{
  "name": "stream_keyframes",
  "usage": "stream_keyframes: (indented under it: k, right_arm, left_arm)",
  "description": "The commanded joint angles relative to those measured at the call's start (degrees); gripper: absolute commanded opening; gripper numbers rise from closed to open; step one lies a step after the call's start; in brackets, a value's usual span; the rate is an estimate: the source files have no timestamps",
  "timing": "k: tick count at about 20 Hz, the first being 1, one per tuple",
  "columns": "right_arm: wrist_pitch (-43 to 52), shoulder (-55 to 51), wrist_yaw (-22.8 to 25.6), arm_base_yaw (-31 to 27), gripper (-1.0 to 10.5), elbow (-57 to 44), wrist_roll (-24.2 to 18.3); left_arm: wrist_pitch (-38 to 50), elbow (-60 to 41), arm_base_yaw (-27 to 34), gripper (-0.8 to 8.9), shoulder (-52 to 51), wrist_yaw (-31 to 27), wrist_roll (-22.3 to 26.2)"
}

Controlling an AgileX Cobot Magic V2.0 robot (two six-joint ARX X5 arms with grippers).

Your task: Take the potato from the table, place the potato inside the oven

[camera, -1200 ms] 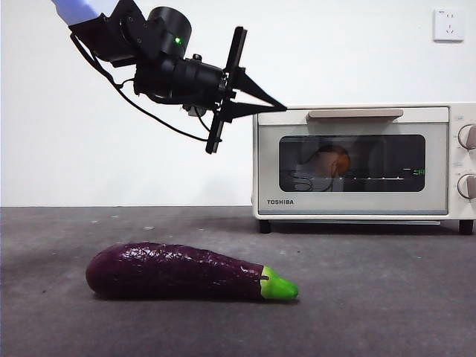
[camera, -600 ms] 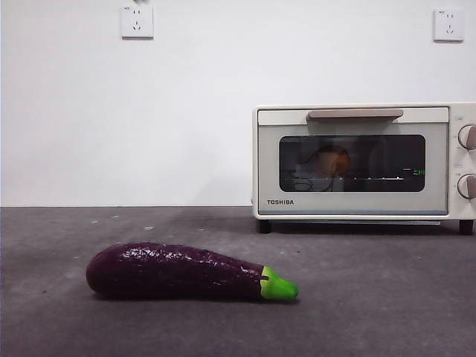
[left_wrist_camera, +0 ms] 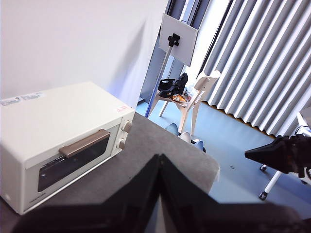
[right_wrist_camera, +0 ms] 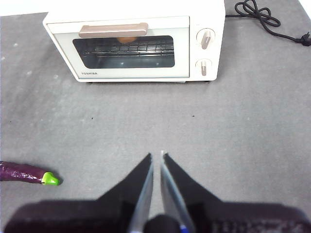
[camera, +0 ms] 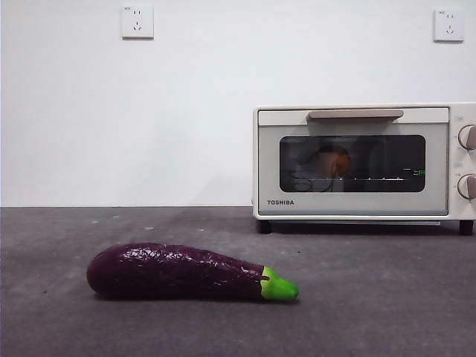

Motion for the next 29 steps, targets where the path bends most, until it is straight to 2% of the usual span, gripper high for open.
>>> stream_keyframes:
  k: [1, 2, 5, 6, 7, 10, 13, 14, 17, 19, 22, 26, 29]
  right_arm:
    - [-1.18, -0.02, 0.22, 0.11, 0.3, -0.11, 0.46]
    - [-1.18, -0.02, 0.22, 0.11, 0.3, -0.11, 0.46]
    - [-1.18, 0.0, 0.24, 0.11, 0.3, -0.11, 0.46]
    - [-1.18, 0.0, 0.24, 0.11, 0.3, -0.11, 0.46]
    - [-1.18, 0.0, 0.24, 0.11, 0.3, -0.11, 0.46]
    - [-1.18, 0.33, 0.22, 0.11, 0.3, -0.11, 0.46]
    - [-1.18, 0.39, 0.22, 0.11, 0.3, -0.11, 0.46]
    - [-1.18, 0.39, 0.24, 0.11, 0.3, -0.11, 0.46]
    - [-1.18, 0.39, 0.24, 0.11, 0.3, -0.11, 0.46]
    - [-1.18, 0.39, 0.22, 0.11, 0.3, -0.11, 0.46]
    - [-1.18, 0.39, 0.24, 0.11, 0.3, -0.11, 0.46]
    - [-1.18, 0.39, 0.22, 0.11, 0.3, -0.11, 0.46]
    - [-1.18, 0.39, 0.26, 0.11, 0.3, -0.11, 0.46]
  left_arm:
    - [-0.07, 0.04, 0.13, -0.04, 0.11, -2.47, 9.57]
    - [-1.07, 0.04, 0.96, -0.04, 0.09, -4.28, 12.55]
    - [-8.13, -0.9, 4.46, -0.04, -1.31, -12.5, 30.84]
    - [-8.9, -2.19, 5.62, -0.04, -2.6, -12.92, 33.62]
    - [-8.44, -4.68, 7.41, -0.04, -4.81, -12.85, 34.36]
    - [-3.21, -15.34, 13.75, -0.04, -13.57, -14.1, 34.12]
    - [10.12, -31.65, 18.91, -0.04, -25.29, -22.1, 34.16]
    - [14.36, -36.76, 19.58, -0.04, -28.61, -22.51, 34.07]
    - [27.47, -53.99, 20.24, -0.04, -38.14, -22.56, 29.7]
    - [32.76, -63.67, 21.03, -0.04, -43.43, -23.06, 26.56]
    - [34.75, -74.9, 23.19, -0.04, -50.4, -26.4, 22.38]
    - [34.71, -83.82, 24.3, -0.04, -55.76, -38.1, 13.55]
    - [34.8, -87.6, 24.52, -0.04, -58.55, -39.41, 13.07]
